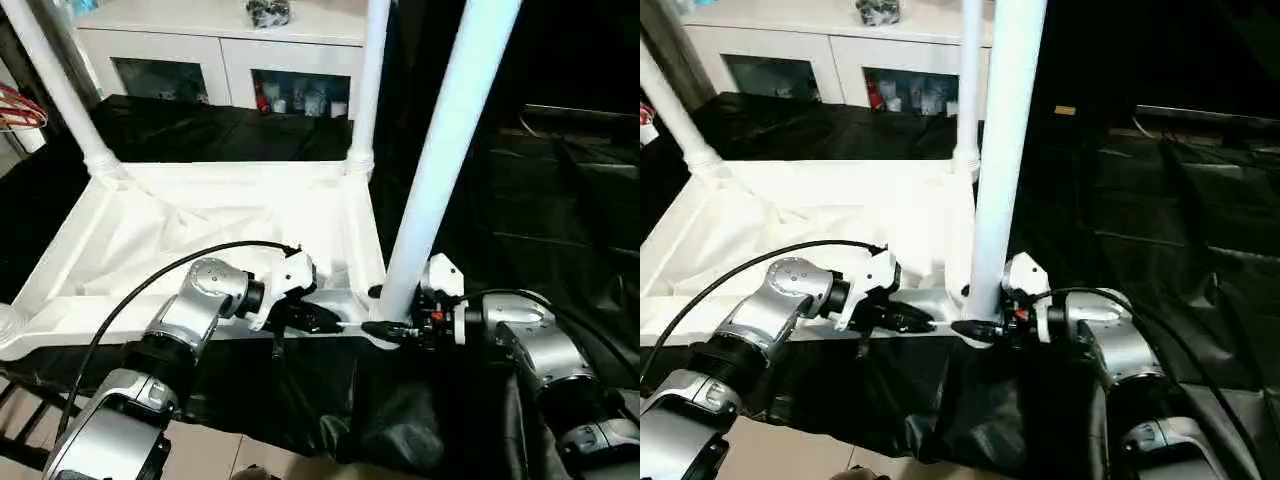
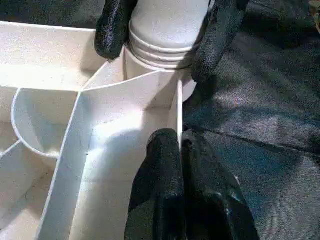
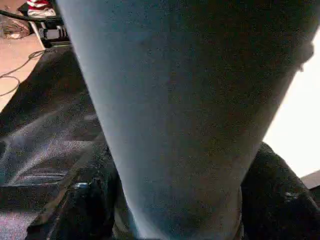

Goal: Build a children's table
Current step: Rotate leg to tighten

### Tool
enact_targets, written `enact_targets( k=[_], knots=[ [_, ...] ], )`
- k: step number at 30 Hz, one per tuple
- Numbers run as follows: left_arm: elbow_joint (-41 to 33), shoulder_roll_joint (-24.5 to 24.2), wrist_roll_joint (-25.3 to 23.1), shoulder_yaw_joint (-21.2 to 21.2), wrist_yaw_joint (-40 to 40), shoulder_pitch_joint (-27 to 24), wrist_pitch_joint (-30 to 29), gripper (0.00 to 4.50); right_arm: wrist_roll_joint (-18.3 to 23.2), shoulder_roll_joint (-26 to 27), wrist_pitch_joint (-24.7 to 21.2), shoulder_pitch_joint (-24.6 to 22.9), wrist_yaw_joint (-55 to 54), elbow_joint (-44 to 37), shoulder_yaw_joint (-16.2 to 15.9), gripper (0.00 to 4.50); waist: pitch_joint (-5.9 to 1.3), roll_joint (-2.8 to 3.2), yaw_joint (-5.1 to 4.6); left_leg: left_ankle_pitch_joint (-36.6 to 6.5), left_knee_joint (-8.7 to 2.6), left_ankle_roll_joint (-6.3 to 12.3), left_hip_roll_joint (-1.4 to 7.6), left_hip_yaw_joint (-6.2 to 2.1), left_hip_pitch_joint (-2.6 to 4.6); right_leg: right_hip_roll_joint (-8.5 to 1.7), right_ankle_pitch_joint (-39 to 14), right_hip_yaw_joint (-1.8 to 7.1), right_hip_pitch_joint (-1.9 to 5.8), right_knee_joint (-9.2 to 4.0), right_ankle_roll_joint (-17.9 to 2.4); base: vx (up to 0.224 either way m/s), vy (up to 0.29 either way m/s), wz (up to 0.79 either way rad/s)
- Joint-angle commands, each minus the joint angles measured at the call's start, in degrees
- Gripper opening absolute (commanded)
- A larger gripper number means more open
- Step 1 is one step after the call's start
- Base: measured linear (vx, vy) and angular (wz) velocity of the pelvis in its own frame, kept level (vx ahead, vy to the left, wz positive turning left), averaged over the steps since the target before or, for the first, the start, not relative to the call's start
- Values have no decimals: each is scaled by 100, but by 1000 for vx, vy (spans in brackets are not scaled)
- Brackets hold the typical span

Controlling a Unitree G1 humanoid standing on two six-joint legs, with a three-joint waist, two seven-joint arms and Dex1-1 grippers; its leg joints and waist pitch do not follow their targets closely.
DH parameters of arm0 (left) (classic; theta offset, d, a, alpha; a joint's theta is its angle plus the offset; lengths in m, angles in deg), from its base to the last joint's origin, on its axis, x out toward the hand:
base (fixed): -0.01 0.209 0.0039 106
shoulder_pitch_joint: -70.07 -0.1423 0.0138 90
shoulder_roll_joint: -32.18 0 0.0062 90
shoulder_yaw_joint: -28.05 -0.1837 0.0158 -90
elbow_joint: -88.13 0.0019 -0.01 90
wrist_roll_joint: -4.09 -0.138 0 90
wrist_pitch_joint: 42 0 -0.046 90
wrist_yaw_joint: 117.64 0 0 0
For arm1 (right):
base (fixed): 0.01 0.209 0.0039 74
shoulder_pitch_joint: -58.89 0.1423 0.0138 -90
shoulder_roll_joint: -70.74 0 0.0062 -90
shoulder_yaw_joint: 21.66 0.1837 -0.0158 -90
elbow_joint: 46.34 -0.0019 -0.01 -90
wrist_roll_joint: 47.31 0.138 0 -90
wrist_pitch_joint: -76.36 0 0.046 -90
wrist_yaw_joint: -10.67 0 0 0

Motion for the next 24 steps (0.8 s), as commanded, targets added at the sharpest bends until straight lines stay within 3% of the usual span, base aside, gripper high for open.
enact_targets(
  k=[1,6,10,14,16,17,21,24],
  knots=[
    [-197,163,137,-50,107,22,85,0,-132,112,-220,-217,197,65,-426,268,-312,-80,-3,-1221,-371,453,381,-147,45,-457,-1448,330,233,-426,-1315,0,0,0],
    [-10,368,-26,61,757,95,122,0,-244,388,-300,-129,-619,325,-201,267,-293,-78,-17,-1338,-396,355,382,-157,56,-455,-1661,332,220,-451,-1243,0,0,0],
    [260,706,-222,219,1841,290,-133,0,-403,812,-555,147,-2130,879,158,266,-245,-76,-123,-1825,-437,57,347,-211,107,-476,-2746,310,192,-571,-945,0,0,0],
    [405,1007,-279,336,2568,436,-393,0,-550,1161,-777,266,-3116,1166,250,265,-221,-97,-209,-2131,-421,20,309,-232,145,-484,-3396,284,143,-679,-666,0,0,0],
    [495,1246,-290,414,3078,520,-495,0,-537,1478,-925,364,-3752,1329,359,265,-224,-54,-225,-2138,-440,8,322,-244,143,-475,-3347,292,126,-685,-613,0,0,0],
    [495,1246,-290,414,3078,520,-495,0,-537,1478,-925,364,-3752,1329,359,265,-226,-72,-242,-2191,-449,0,312,-249,140,-460,-3307,273,131,-693,-606,0,0,0],
    [533,1512,-321,441,3378,543,-353,0,-719,1759,-779,494,-4130,1506,309,265,-249,-45,-255,-2149,-482,27,333,-252,108,-459,-2833,282,161,-659,-692,0,0,0],
    [434,1515,-332,327,3176,490,-260,0,-587,1817,-649,521,-4053,1455,426,335,-253,-51,-264,-2162,-478,90,330,-225,121,-457,-2594,313,146,-646,-815,0,0,0]
  ],
)
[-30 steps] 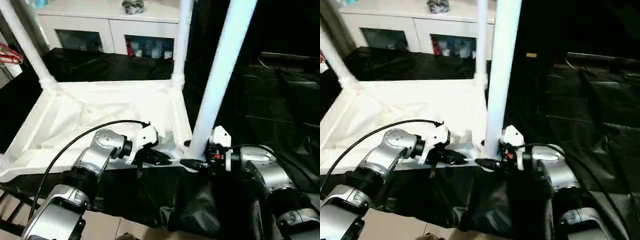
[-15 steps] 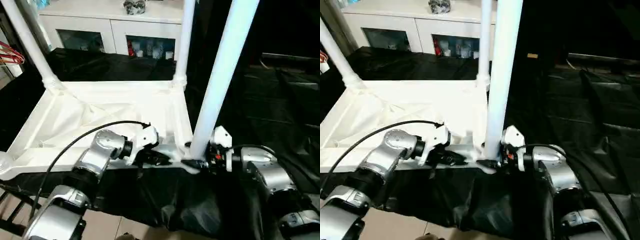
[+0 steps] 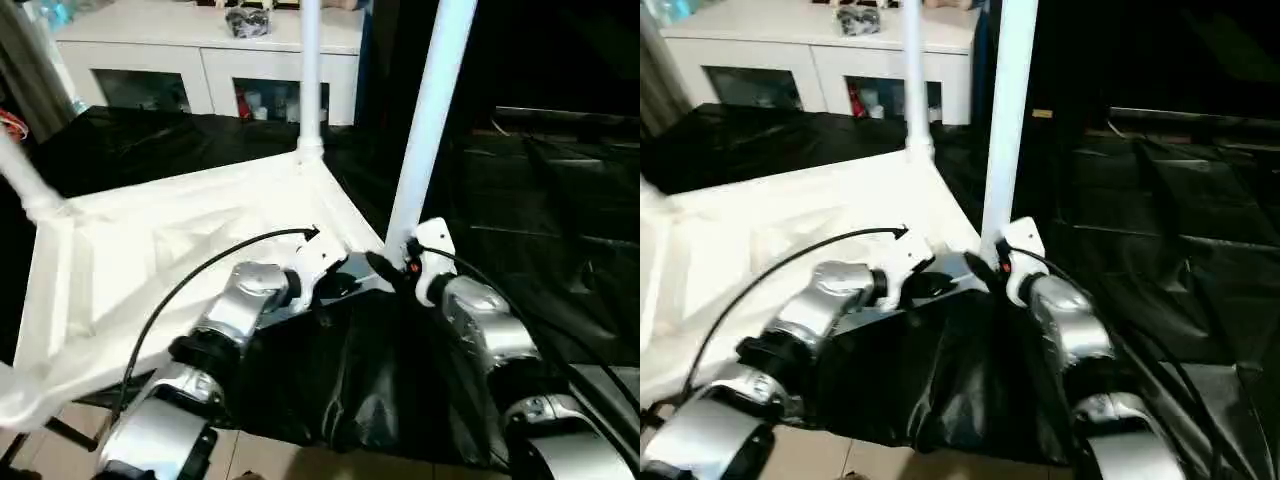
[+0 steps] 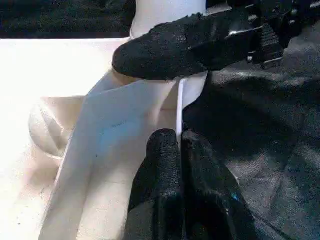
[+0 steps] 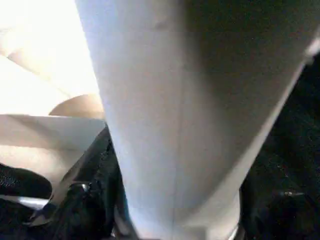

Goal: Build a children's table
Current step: Rotate leg to tighten

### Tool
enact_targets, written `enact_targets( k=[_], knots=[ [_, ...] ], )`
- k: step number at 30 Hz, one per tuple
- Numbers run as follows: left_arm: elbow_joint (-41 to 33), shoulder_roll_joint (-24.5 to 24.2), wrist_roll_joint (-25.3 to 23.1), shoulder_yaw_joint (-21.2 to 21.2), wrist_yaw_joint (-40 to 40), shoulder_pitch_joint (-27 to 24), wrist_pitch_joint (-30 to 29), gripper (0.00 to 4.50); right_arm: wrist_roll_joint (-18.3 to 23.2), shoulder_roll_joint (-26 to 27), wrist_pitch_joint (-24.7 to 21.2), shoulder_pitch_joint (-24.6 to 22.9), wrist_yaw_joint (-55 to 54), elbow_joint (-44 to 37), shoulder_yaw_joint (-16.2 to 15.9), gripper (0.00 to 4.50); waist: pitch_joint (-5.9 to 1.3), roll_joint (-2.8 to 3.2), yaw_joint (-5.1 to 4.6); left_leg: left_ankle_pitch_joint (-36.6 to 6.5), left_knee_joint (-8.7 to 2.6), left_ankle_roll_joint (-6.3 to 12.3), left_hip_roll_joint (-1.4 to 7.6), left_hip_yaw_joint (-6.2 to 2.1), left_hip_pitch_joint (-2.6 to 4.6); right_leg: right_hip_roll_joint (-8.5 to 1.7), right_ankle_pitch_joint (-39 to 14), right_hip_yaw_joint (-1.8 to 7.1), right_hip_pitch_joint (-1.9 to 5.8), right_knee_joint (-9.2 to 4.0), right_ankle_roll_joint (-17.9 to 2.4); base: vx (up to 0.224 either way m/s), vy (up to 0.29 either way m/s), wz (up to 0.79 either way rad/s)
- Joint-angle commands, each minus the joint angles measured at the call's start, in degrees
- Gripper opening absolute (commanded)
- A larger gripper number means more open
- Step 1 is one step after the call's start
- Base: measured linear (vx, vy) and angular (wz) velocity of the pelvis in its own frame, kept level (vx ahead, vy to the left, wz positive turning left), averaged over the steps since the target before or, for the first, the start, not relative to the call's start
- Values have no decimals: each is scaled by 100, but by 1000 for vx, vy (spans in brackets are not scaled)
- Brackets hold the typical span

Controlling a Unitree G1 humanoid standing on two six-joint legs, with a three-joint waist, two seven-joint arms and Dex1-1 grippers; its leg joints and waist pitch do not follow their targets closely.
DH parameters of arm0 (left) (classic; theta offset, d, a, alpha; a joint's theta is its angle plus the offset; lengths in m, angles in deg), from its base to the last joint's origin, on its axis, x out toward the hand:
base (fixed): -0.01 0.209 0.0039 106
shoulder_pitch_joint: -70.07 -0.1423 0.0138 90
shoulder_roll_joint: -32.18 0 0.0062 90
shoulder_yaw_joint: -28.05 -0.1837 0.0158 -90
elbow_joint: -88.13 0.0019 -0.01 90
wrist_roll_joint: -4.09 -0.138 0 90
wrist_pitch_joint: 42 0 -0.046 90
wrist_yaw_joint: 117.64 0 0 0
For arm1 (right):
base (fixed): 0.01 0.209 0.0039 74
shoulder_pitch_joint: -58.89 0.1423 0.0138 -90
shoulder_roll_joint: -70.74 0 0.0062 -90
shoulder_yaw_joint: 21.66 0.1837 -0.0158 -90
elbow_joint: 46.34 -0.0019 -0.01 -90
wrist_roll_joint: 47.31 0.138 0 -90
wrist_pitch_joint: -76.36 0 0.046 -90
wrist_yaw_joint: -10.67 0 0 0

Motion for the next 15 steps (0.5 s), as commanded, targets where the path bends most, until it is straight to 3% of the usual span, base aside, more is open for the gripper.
enact_targets(
  k=[1,6,9,13,15],
  knots=[
    [-210,357,191,-25,102,131,244,0,-65,467,-230,-202,441,262,-418,338,-226,-53,-16,-2143,-470,115,350,-223,54,-455,-2542,306,109,-545,-864,0,0,0],
    [-404,126,323,-86,-543,8,402,0,-34,151,-66,-281,940,43,-456,390,-247,-63,3,-1925,-459,208,353,-199,33,-460,-2228,322,140,-516,-957,0,0,0],
    [-484,11,396,-109,-851,-31,475,0,38,-24,34,-380,1398,-136,-536,390,-265,-80,31,-1667,-442,309,359,-179,12,-456,-1876,329,165,-470,-1061,0,0,0],
    [-596,-307,538,-123,-1579,-74,539,0,271,-485,129,-656,2672,-629,-716,390,-299,-77,130,-1109,-387,578,358,-139,-31,-440,-1279,312,219,-390,-1185,0,0,0],
    [-580,-404,548,-134,-1784,-67,572,0,339,-615,90,-726,3047,-765,-761,390,-324,-65,130,-843,-362,679,380,-143,-55,-420,-767,290,225,-307,-1360,0,0,0]
  ],
)
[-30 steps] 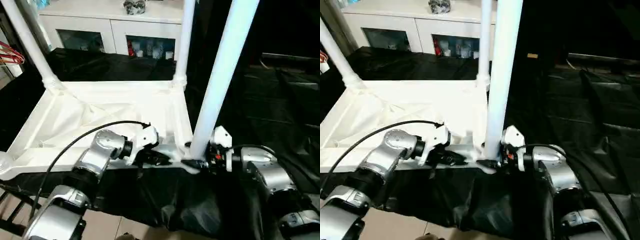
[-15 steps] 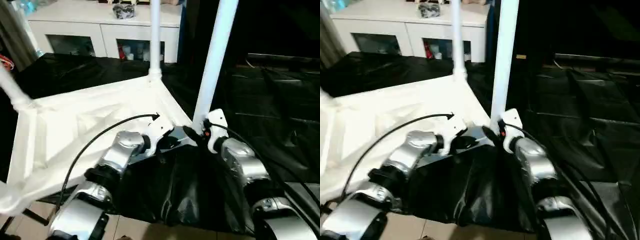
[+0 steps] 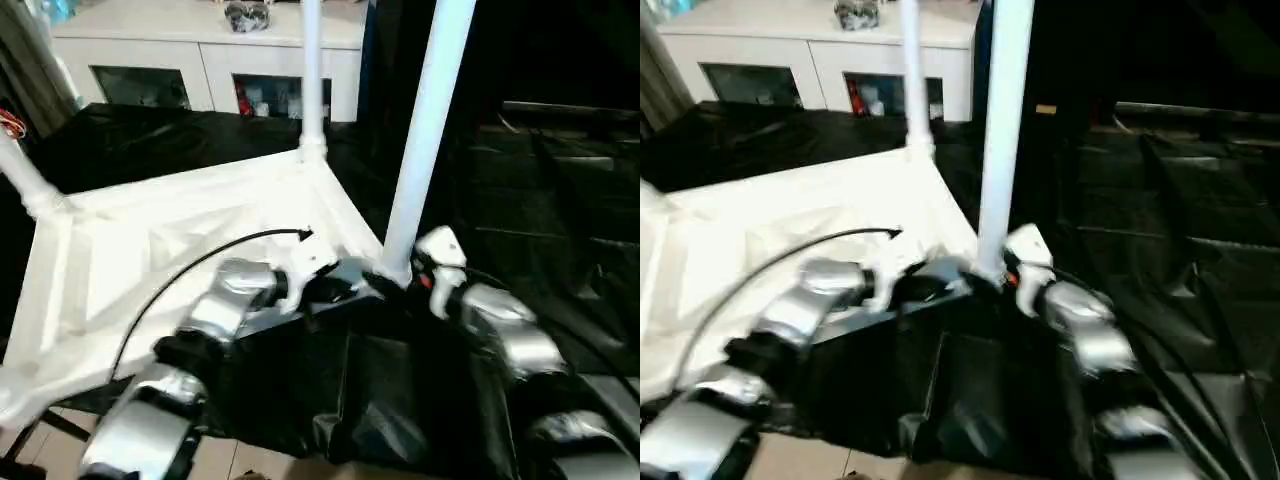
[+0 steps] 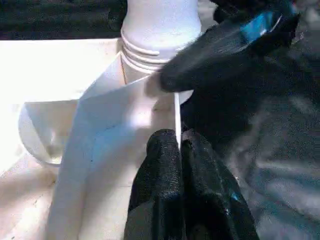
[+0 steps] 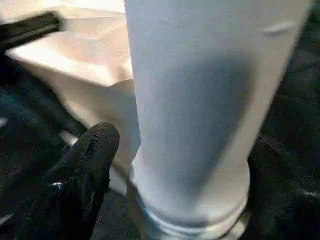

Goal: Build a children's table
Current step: Rotate leg to tighten

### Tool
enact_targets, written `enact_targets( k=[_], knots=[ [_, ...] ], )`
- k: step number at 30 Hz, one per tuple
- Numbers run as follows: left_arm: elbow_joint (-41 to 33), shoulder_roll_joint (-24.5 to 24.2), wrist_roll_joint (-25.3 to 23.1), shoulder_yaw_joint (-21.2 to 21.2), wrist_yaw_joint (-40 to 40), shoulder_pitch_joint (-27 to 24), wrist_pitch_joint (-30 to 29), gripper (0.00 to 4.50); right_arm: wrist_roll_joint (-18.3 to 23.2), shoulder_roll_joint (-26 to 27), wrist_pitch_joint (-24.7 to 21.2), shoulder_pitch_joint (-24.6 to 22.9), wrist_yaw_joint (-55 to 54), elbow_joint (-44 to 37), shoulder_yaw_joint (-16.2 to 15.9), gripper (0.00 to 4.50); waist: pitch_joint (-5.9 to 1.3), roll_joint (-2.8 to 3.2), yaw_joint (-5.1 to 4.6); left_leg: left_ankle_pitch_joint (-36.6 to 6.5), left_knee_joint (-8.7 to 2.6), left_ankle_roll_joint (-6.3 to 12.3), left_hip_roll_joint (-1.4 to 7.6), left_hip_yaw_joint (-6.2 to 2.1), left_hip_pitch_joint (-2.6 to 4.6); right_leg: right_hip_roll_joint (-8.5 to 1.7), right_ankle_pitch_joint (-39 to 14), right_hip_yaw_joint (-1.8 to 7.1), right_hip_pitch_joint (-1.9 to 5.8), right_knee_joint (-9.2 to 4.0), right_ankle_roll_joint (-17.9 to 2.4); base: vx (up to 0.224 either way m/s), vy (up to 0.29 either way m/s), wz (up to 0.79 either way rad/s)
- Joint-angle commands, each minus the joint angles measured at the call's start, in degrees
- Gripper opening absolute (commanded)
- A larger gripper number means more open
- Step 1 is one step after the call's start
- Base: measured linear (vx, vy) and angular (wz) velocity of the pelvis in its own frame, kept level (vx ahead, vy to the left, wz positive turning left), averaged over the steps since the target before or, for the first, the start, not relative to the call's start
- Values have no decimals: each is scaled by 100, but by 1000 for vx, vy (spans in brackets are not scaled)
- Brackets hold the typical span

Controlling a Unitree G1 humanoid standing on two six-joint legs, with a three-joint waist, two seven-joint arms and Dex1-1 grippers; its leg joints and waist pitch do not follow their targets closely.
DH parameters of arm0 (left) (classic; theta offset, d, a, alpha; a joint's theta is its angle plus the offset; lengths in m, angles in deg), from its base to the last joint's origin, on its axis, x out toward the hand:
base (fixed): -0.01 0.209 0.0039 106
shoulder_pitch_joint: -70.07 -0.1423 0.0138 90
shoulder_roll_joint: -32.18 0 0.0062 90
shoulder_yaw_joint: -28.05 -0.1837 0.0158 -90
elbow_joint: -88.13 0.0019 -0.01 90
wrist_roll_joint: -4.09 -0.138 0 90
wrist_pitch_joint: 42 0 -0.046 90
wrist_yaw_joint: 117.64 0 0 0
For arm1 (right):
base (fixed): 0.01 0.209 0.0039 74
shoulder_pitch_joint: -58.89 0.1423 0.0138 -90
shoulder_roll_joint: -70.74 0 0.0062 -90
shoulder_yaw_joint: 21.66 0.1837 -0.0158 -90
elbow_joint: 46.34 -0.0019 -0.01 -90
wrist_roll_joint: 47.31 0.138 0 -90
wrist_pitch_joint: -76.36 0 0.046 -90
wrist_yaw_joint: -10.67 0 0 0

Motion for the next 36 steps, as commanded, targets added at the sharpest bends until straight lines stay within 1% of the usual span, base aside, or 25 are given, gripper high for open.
enact_targets(
  k=[1,2,3,4,5,6,7,8,10,11,14,15,16,17,23,25,27,29,30,31,32,33,34,35,36],
  knots=[
    [-238,111,304,-109,-394,85,337,0,54,87,-236,-211,725,-97,-569,390,-326,-61,38,-824,-291,712,356,-137,-10,-434,-690,304,260,-326,-1394,0,0,0],
    [-227,61,301,-126,-484,92,353,0,82,34,-274,-235,883,-154,-580,390,-337,-61,44,-784,-282,744,362,-137,-8,-431,-522,306,263,-300,-1452,0,0,0],
    [-213,-18,334,-119,-669,117,345,0,123,-77,-324,-271,1188,-247,-612,390,-338,-57,44,-772,-283,758,368,-140,-10,-430,-464,303,264,-289,-1481,0,0,0],
    [-213,-18,334,-119,-669,117,345,0,123,-77,-324,-271,1188,-247,-612,390,-337,-52,47,-791,-281,767,369,-138,-6,-429,-441,298,261,-285,-1512,0,0,0],
    [-217,-107,365,-125,-895,137,330,0,151,-198,-375,-298,1472,-337,-675,366,-327,-49,47,-854,-285,754,372,-137,-4,-433,-474,299,257,-291,-1538,0,0,0],
    [-217,-146,375,-130,-991,145,330,0,167,-251,-399,-312,1586,-382,-703,366,-325,-52,49,-900,-287,746,369,-136,2,-428,-535,296,258,-301,-1535,0,0,0],
    [-218,-183,386,-138,-1080,152,325,0,186,-295,-424,-322,1687,-420,-727,366,-316,-54,59,-990,-292,714,374,-131,11,-437,-670,303,253,-318,-1519,0,0,0],
    [-221,-226,391,-152,-1168,155,321,0,191,-331,-436,-329,1770,-451,-754,355,-309,-46,73,-1063,-300,646,378,-134,15,-449,-841,306,250,-337,-1483,0,0,0],
    [-227,-280,399,-155,-1296,152,332,0,169,-382,-454,-334,1909,-483,-800,336,-303,-42,86,-1135,-310,581,384,-133,30,-451,-982,311,242,-353,-1460,0,0,0],
    [-237,-324,404,-163,-1391,147,323,0,129,-417,-449,-332,1994,-492,-847,327,-302,-51,104,-1159,-318,513,386,-137,34,-453,-1089,314,245,-356,-1419,0,0,0],
    [-263,-397,431,-180,-1561,130,313,0,67,-486,-486,-342,2154,-538,-958,310,-305,-49,120,-1153,-320,468,392,-137,44,-455,-1071,322,237,-348,-1415,0,0,0],
    [-271,-420,443,-183,-1608,126,306,0,47,-509,-530,-346,2215,-558,-1000,292,-310,-51,128,-1111,-317,463,390,-138,37,-456,-992,321,246,-335,-1429,0,0,0],
    [-271,-420,443,-183,-1608,126,306,0,47,-509,-530,-346,2215,-558,-1000,292,-315,-50,127,-1085,-316,470,390,-138,39,-451,-933,320,246,-327,-1443,0,0,0],
    [-277,-436,446,-182,-1651,116,309,0,23,-539,-553,-366,2274,-594,-1041,279,-319,-80,135,-986,-307,506,390,-138,30,-459,-792,319,254,-302,-1474,0,0,0],
    [-274,-451,421,-138,-1661,82,317,0,16,-533,-577,-387,2303,-654,-1085,268,-324,-77,135,-898,-292,558,383,-133,24,-459,-735,315,256,-300,-1476,0,0,0],
    [-243,-409,352,-145,-1449,64,330,0,7,-428,-567,-365,2050,-588,-1000,267,-321,-82,137,-914,-294,545,384,-135,22,-465,-793,313,257,-304,-1466,0,0,0],
    [-101,-255,236,-76,-874,137,253,0,-28,-217,-556,-312,1494,-409,-858,267,-313,-78,130,-979,-303,503,386,-136,28,-460,-910,314,247,-318,-1439,0,0,0],
    [66,-60,184,30,-340,252,167,0,-111,17,-547,-249,858,-183,-732,267,-274,-79,94,-1237,-333,354,382,-141,41,-471,-1340,320,225,-374,-1370,0,0,0],
    [107,-10,177,53,-226,281,151,0,-150,79,-542,-232,676,-121,-706,267,-257,-80,82,-1477,-343,225,364,-150,74,-482,-1830,316,209,-425,-1266,0,0,0],
    [107,-10,177,53,-226,281,151,0,-150,79,-542,-232,676,-121,-706,267,-253,-94,78,-1588,-353,161,356,-160,88,-493,-2192,323,214,-469,-1119,0,0,0],
    [234,167,116,89,187,374,84,0,-285,305,-518,-132,-26,175,-608,267,-252,-79,69,-1595,-357,137,353,-172,79,-494,-2273,325,213,-471,-1073,0,0,0],
    [297,274,98,111,394,422,27,0,-320,434,-519,-80,-389,326,-537,267,-239,-78,27,-1677,-378,76,351,-184,77,-485,-2368,322,200,-490,-1020,0,0,0],
    [297,274,98,111,394,422,27,0,-320,434,-519,-80,-389,326,-537,267,-236,-85,-8,-1787,-387,32,339,-197,87,-481,-2536,312,196,-509,-956,0,0,0],
    [358,376,79,132,597,472,-22,0,-331,556,-563,-20,-729,465,-458,267,-241,-72,-15,-1811,-382,17,340,-202,98,-488,-2570,314,192,-515,-938,0,0,0],
    [426,520,69,166,865,530,-89,0,-307,712,-601,65,-1130,630,-344,266,-230,-63,-46,-1870,-381,20,333,-200,103,-485,-2632,319,170,-539,-921,0,0,0]
  ],
)
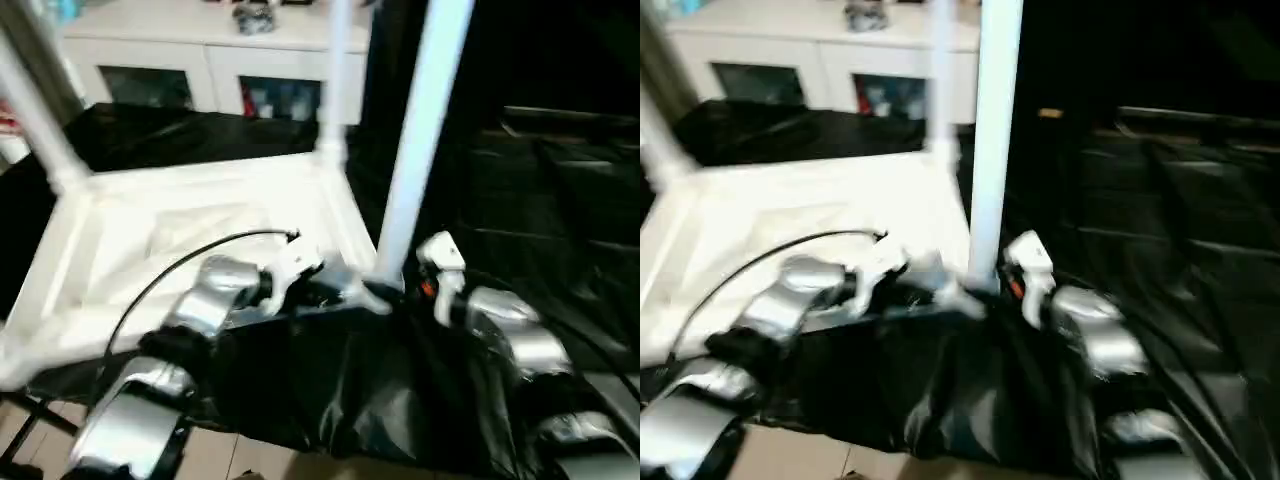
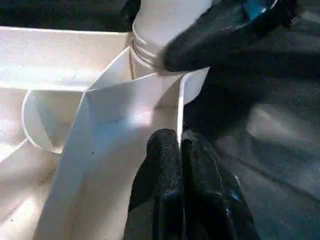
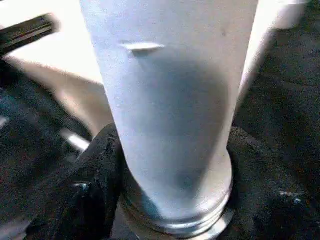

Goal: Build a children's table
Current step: Rotate leg to tighten

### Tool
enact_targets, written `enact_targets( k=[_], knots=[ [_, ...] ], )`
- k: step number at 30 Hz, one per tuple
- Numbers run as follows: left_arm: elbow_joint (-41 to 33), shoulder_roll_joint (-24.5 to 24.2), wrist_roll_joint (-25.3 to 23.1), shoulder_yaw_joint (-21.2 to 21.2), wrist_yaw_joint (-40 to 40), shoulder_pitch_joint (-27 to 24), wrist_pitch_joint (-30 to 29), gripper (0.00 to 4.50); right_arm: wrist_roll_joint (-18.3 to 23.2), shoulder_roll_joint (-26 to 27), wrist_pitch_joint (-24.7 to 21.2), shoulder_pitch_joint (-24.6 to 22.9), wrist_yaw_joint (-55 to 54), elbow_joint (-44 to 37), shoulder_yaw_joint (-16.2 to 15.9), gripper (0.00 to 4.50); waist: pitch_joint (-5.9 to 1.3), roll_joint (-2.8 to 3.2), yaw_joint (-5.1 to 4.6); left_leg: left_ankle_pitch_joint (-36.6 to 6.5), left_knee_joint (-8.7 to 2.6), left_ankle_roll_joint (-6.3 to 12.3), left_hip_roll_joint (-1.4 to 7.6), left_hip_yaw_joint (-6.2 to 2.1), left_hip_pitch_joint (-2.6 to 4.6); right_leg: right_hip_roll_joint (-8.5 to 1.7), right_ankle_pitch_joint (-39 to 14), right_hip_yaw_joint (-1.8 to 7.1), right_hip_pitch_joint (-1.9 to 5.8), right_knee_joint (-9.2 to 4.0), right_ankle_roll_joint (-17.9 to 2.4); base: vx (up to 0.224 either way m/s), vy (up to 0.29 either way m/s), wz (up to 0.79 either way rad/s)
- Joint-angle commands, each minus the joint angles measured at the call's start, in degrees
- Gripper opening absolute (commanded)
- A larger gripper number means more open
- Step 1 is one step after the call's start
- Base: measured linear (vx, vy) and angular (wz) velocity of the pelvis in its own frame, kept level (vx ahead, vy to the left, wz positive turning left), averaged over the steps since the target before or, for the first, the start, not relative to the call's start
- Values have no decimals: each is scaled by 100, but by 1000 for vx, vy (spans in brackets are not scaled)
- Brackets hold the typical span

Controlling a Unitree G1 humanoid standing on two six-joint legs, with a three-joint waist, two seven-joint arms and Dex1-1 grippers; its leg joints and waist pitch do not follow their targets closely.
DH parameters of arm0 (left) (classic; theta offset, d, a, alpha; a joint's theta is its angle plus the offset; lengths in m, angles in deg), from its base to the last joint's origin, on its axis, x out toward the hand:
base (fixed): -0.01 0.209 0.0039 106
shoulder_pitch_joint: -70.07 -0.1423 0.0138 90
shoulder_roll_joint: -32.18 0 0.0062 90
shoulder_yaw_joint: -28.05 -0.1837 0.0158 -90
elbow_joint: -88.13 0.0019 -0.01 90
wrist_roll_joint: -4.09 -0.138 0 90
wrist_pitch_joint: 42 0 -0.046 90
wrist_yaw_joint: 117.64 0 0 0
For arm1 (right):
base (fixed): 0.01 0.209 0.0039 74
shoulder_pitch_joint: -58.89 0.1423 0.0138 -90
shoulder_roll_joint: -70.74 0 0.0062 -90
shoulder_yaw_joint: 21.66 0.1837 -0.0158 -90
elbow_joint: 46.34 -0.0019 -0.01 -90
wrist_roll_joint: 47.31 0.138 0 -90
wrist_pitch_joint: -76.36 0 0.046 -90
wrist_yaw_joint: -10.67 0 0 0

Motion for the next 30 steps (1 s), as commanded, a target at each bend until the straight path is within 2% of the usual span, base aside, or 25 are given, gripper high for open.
enact_targets(
  k=[1,2,5,8,9,10,11,15,18,20,22,24,27,30],
  knots=[
    [-77,488,139,69,606,299,-53,0,-290,465,-244,-65,-479,511,-369,266,-236,-43,-25,-1928,-421,33,330,-213,76,-463,-2679,294,153,-562,-915,0,0,0],
    [-33,605,130,92,841,336,-88,0,-275,587,-288,23,-856,654,-263,266,-241,-10,-33,-1906,-423,12,336,-220,68,-469,-2633,302,155,-546,-924,0,0,0],
    [15,947,102,138,1291,368,-64,0,-278,895,-183,266,-1754,989,-6,266,-261,-16,-50,-1846,-434,24,340,-217,60,-459,-2312,304,151,-541,-969,0,0,0],
    [4,1023,103,115,1286,352,5,0,-427,917,126,299,-1894,1026,-75,266,-275,-30,-39,-1751,-421,88,333,-193,55,-449,-1970,318,156,-512,-1041,0,0,0],
    [-11,1025,104,104,1249,343,18,0,-359,931,178,291,-1814,1013,-29,301,-280,-32,-35,-1655,-414,158,324,-186,34,-451,-1826,319,175,-496,-1074,0,0,0],
    [-26,1025,107,95,1202,333,32,0,-316,946,212,295,-1783,1021,21,301,-286,-34,-24,-1560,-404,231,324,-178,25,-452,-1700,323,186,-483,-1106,0,0,0],
    [-45,1007,110,82,1134,323,41,0,-234,944,199,299,-1701,1009,87,336,-290,-34,-12,-1475,-399,284,322,-170,19,-452,-1627,322,191,-476,-1124,0,0,0],
    [-102,860,114,19,834,267,155,0,-112,805,217,326,-1366,930,173,371,-296,-21,4,-1344,-395,371,329,-167,15,-449,-1508,315,199,-462,-1161,0,0,0],
    [-170,736,130,-33,566,192,238,0,-148,645,311,327,-1049,905,82,385,-306,-19,5,-1295,-388,403,336,-160,10,-437,-1341,312,209,-437,-1223,0,0,0],
    [-342,514,194,-134,3,54,342,0,-122,351,376,188,-257,624,-115,385,-314,-26,42,-1184,-373,495,343,-162,-14,-443,-1162,302,243,-415,-1262,0,0,0],
    [-409,423,227,-163,-207,11,345,0,-104,228,396,108,81,481,-207,385,-328,-13,50,-1012,-355,578,359,-150,-34,-433,-863,300,244,-363,-1331,0,0,0],
    [-450,334,257,-184,-414,-14,355,0,-103,117,435,37,390,359,-290,385,-351,3,68,-779,-324,692,373,-140,-25,-419,-344,292,233,-301,-1506,0,0,0],
    [-515,87,289,-267,-927,-62,371,0,-102,-145,622,-163,1087,48,-521,385,-333,-8,95,-879,-323,741,365,-130,-40,-429,-413,290,240,-311,-1537,0,0,0],
    [-491,-203,306,-320,-1468,-53,356,0,-61,-393,676,-327,1860,-205,-770,385,-302,-13,116,-1223,-357,612,372,-141,-17,-435,-1085,292,231,-383,-1380,0,0,0]
  ],
)
